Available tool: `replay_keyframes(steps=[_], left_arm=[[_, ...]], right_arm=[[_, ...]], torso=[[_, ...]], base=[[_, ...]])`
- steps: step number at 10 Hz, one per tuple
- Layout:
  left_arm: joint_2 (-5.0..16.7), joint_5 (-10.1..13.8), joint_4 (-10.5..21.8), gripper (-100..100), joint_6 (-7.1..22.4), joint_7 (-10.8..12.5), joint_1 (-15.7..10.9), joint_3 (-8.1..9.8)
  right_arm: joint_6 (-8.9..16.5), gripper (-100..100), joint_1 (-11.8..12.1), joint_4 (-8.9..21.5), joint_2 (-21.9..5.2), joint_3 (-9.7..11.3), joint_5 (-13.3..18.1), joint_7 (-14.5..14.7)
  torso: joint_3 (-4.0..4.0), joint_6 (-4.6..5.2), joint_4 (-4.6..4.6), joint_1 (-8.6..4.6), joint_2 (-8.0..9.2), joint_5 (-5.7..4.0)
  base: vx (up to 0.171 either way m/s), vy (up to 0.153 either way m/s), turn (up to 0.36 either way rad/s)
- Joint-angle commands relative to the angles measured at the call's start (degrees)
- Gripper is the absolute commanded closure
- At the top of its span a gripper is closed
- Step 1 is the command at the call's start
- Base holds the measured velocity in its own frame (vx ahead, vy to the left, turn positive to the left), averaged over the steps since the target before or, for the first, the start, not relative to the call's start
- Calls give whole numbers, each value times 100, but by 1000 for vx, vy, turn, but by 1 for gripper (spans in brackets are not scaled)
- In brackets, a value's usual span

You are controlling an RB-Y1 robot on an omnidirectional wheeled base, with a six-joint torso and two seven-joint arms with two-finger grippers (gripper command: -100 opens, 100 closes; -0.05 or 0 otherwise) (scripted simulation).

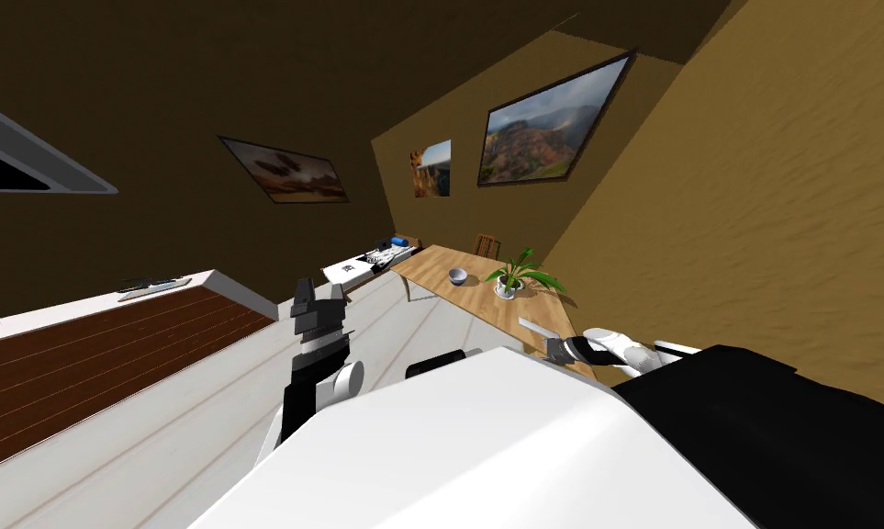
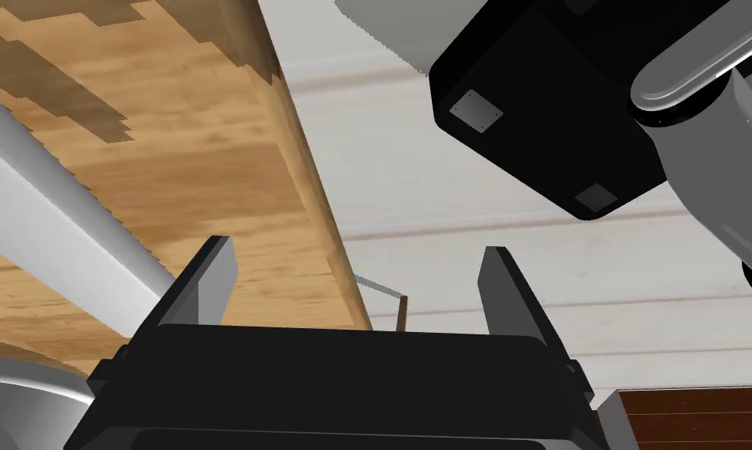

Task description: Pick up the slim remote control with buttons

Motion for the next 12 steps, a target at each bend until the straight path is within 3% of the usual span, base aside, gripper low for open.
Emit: replay_keyframes(steps=[1,2,3,5,6,9,11,12], left_arm=[[0,0,0,0,0,0,0,0],[0,0,0,0,0,0,-1,-1],[0,0,0,0,0,0,0,0],[0,0,0,0,0,0,0,0],[0,0,0,0,0,0,0,0],[0,0,0,0,0,0,0,0],[0,0,0,0,0,0,-1,-1],[0,0,0,0,0,0,-1,0]], right_arm=[[64,-100,1,264,-101,154,77,-3],[64,-100,1,264,-101,154,77,-3],[109,-100,2,444,-149,284,141,3],[109,-100,2,444,-149,284,141,3],[195,-100,9,728,-168,518,245,6],[195,-100,9,728,-168,518,245,6],[285,-100,29,961,-41,770,343,1],[285,-100,29,961,-41,770,343,1]], torso=[[0,0,0,0,0,0],[4,-6,2,2,6,1],[9,1,3,5,15,0],[9,1,4,10,15,3],[15,3,6,14,27,2],[8,5,3,-1,15,-3],[14,-1,6,18,22,3],[3,-5,2,-5,3,-1]], base=[[71,-44,219],[48,-42,112],[61,-28,204],[40,-27,40],[81,-61,360],[52,-56,53],[72,-51,225],[82,-105,129]])
